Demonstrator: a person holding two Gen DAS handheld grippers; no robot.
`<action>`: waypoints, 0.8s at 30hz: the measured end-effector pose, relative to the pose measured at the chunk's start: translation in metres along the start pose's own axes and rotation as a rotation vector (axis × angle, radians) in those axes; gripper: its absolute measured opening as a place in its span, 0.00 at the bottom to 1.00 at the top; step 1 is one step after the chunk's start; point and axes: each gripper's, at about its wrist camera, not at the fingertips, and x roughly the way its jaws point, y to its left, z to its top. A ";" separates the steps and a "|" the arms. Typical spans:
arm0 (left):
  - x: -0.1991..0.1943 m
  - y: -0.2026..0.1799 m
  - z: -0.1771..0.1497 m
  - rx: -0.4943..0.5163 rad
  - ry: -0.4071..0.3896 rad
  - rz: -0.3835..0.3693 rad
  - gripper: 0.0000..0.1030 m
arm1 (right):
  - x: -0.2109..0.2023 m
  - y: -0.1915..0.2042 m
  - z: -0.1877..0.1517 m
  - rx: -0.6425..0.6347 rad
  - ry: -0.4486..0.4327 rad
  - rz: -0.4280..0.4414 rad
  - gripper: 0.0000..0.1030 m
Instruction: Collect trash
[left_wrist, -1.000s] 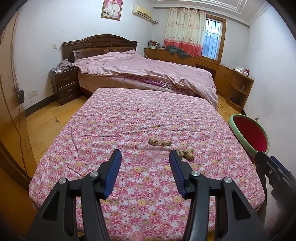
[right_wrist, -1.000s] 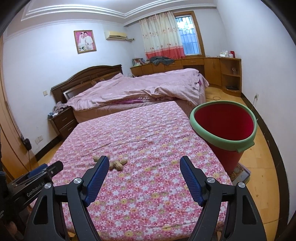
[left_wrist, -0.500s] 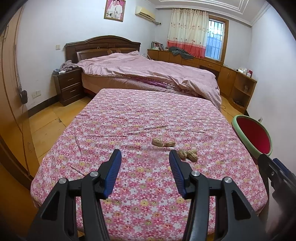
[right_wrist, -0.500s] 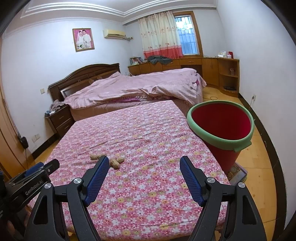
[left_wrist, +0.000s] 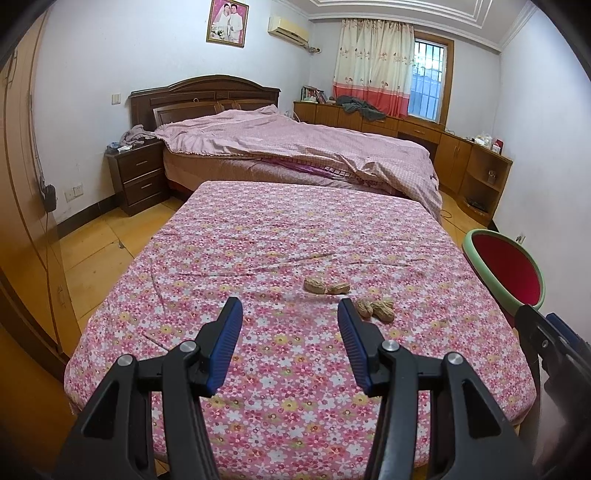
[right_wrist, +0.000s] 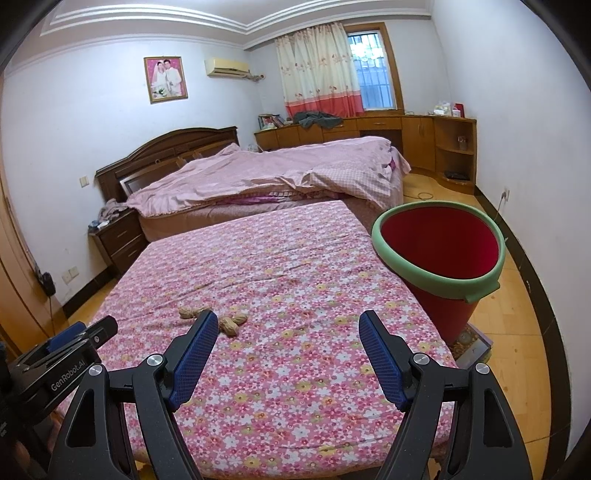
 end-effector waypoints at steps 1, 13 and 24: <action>0.000 0.000 0.000 0.000 0.000 0.000 0.52 | 0.000 0.000 0.000 0.000 0.001 -0.001 0.77; 0.000 0.000 -0.001 -0.002 0.007 0.001 0.52 | -0.001 0.000 0.001 0.000 0.001 -0.003 0.77; 0.001 0.000 -0.001 -0.007 0.010 0.004 0.52 | -0.002 0.000 0.000 0.002 0.001 -0.005 0.77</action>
